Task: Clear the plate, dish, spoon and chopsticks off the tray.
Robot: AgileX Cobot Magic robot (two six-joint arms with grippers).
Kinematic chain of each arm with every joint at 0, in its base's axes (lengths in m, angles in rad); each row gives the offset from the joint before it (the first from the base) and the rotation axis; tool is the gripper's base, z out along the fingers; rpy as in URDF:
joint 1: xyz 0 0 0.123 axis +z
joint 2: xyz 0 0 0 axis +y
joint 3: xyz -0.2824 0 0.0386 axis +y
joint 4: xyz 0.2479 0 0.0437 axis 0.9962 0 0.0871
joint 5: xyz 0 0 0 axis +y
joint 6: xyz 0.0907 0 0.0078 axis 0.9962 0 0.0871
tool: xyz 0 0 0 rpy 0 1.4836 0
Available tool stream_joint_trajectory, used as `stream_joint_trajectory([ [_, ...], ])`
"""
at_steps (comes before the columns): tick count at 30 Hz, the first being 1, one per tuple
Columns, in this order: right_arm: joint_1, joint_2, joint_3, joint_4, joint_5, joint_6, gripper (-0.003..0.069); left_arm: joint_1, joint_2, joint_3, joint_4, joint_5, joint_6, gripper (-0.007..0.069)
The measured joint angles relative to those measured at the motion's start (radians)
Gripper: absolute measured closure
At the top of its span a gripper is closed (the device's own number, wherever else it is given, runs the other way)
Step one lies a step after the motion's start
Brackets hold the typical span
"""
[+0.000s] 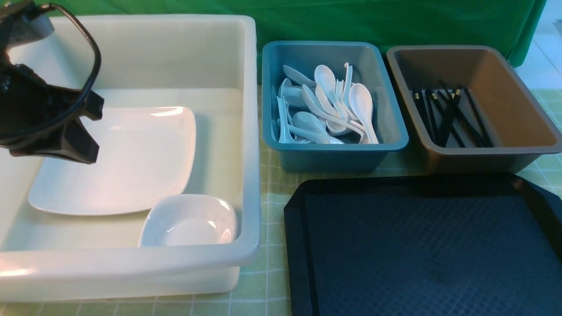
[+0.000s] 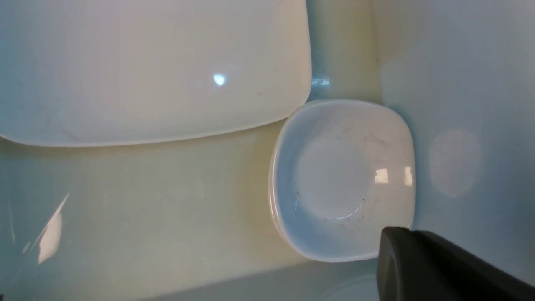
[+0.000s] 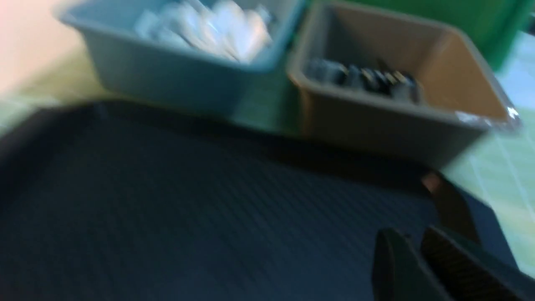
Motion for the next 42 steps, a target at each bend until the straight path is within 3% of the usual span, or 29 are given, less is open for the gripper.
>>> stream_joint_trajectory([
  [5,-0.074,-0.097,0.019,-0.004,0.044,0.000,0.0561,0.000,0.000,0.000,0.000,0.001,0.017,0.0634],
  [15,-0.084,-0.119,0.019,-0.005,0.067,-0.002,0.0545,0.000,-0.019,0.000,0.000,0.103,0.021,0.0634],
  [27,-0.084,-0.119,0.019,-0.005,0.071,-0.002,0.0509,0.000,-0.385,0.153,-0.013,0.054,0.021,0.0634],
  [30,-0.084,-0.119,0.019,-0.005,0.071,-0.002,0.0503,0.000,-0.551,0.277,-0.040,-0.076,0.022,0.0634],
  [36,-0.084,-0.119,0.019,-0.005,0.073,-0.003,0.0498,0.000,-0.892,0.586,-0.072,-0.482,0.022,0.0634],
  [42,-0.084,-0.119,0.019,-0.005,0.074,-0.003,0.0484,0.000,-1.044,0.723,-0.074,-0.565,0.022,0.0634],
])
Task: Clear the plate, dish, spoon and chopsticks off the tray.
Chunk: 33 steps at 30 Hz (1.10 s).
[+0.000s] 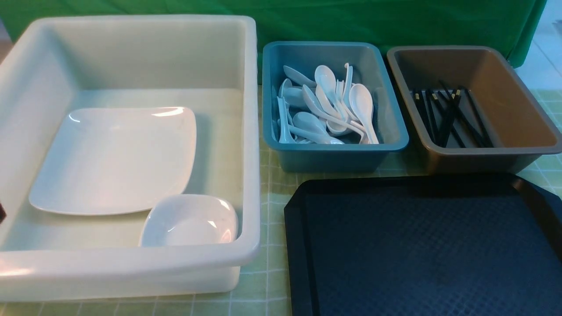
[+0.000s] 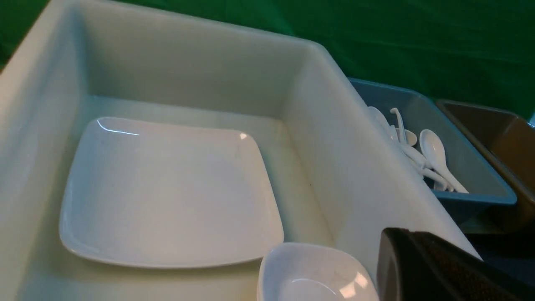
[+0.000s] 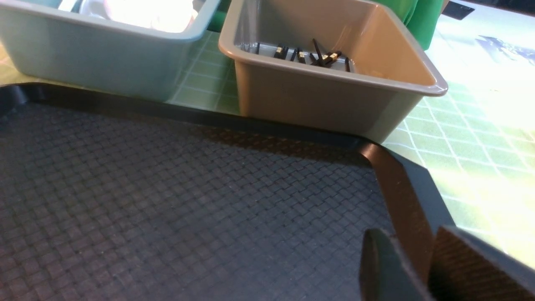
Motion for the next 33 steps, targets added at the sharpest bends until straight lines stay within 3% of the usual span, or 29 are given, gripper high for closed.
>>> stream_joint_trajectory([
  [4,0.000,0.000,0.000,0.001,0.000,0.001,0.0482,0.000,-0.023,0.057,0.007,0.004,0.000,0.0634],
  [13,0.000,0.000,0.000,0.002,0.000,0.001,0.0462,0.000,-0.026,0.124,0.154,-0.044,0.000,0.0634],
  [21,0.000,0.000,0.000,0.002,0.000,0.001,0.0439,0.000,-0.069,0.241,0.180,-0.228,0.000,0.0629],
  [33,0.000,0.000,0.000,0.002,0.000,0.001,0.0419,0.000,-0.257,0.465,0.200,-0.303,0.000,0.0626],
])
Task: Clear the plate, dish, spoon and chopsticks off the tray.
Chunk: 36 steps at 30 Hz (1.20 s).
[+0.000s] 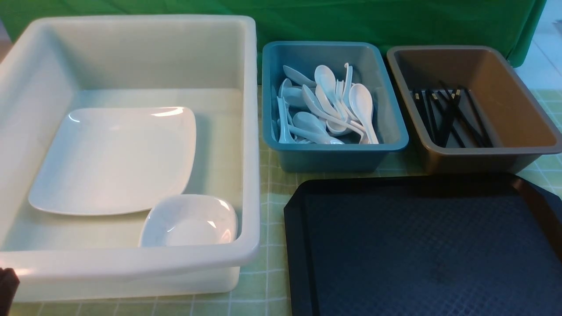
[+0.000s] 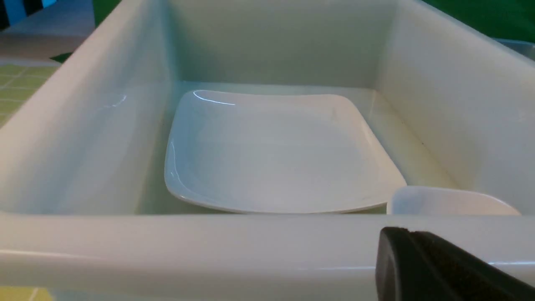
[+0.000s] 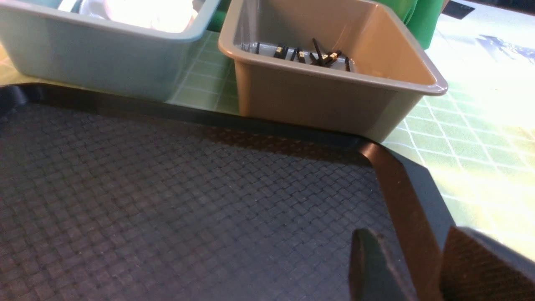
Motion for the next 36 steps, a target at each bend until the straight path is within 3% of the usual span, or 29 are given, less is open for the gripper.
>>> stream_joint_trajectory([
  [36,0.000,0.000,0.000,0.000,0.000,0.000,0.0417,0.000,-0.004,0.038,0.009,-0.004,-0.029,0.0626],
])
